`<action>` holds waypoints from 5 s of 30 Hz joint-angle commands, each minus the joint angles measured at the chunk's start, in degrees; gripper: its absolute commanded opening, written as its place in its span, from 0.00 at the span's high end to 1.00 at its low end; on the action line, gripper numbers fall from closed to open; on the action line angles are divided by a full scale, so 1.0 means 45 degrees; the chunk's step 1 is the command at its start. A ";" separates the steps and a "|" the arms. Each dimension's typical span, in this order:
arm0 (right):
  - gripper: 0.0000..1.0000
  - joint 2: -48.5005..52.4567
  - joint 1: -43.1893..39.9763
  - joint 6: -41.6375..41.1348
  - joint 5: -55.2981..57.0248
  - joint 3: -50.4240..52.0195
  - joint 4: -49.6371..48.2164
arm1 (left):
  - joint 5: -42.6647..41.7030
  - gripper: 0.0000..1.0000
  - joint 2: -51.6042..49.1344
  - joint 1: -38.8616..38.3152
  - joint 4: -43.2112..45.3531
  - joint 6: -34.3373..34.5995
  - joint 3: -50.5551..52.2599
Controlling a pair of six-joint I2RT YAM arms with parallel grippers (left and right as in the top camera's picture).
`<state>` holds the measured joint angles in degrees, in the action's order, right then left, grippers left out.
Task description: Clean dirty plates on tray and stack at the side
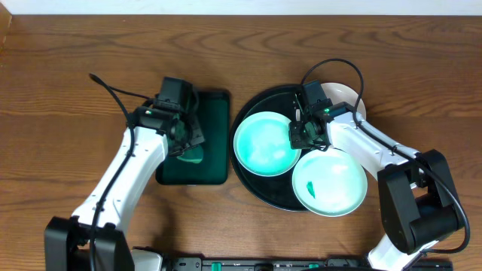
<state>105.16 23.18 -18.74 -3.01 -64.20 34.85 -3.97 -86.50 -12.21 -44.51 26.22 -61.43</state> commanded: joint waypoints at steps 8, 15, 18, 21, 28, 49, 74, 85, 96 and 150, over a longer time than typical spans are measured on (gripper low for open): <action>0.99 -0.0126 0.0209 0.0175 -0.0350 0.0058 -0.0034 | 0.0850 0.92 -0.1535 0.0257 0.0165 -0.0869 0.0724; 0.98 -0.0126 0.0204 0.0175 -0.0350 0.0058 -0.0034 | 0.0903 0.75 -0.1758 0.0257 0.0291 -0.0869 0.0724; 0.98 -0.0126 0.0209 0.0175 -0.0350 0.0058 -0.0034 | 0.0903 0.56 -0.1724 0.0257 0.0287 -0.0869 0.0699; 0.98 -0.0126 0.0204 0.0175 -0.0350 0.0058 -0.0034 | 0.0899 0.51 -0.1467 0.0330 0.0170 -0.0865 0.0432; 0.93 -0.0126 0.0204 0.0175 -0.0350 0.0058 -0.0039 | 0.0899 0.45 0.0194 0.1452 -0.0175 -0.0554 -0.0515; 0.80 -0.0121 0.0204 0.0175 -0.0340 0.0233 -0.0238 | 0.0903 0.21 0.1574 0.4231 -0.0005 -0.0486 -0.0495; 0.89 -0.0029 0.0204 -0.0214 0.0282 0.0340 -0.0257 | 0.0903 0.20 0.1574 0.4231 -0.0005 -0.0486 -0.0495; 0.99 -0.0029 0.0194 -0.0544 0.0325 0.0427 -0.0277 | 0.0903 0.20 0.1574 0.4231 -0.0005 -0.0486 -0.0495; 0.99 -0.0476 -0.0005 -0.0539 0.0223 0.0219 0.0024 | 0.0903 0.20 0.1574 0.4231 -0.0005 -0.0486 -0.0495; 0.99 -0.1656 -0.2793 0.0782 -0.6290 0.0214 0.0578 | 0.0903 0.20 0.1574 0.4231 -0.0005 -0.0486 -0.0495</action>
<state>99.07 10.13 -15.66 -28.99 -62.74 37.52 -0.86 -79.40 6.66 -44.53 24.12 -62.94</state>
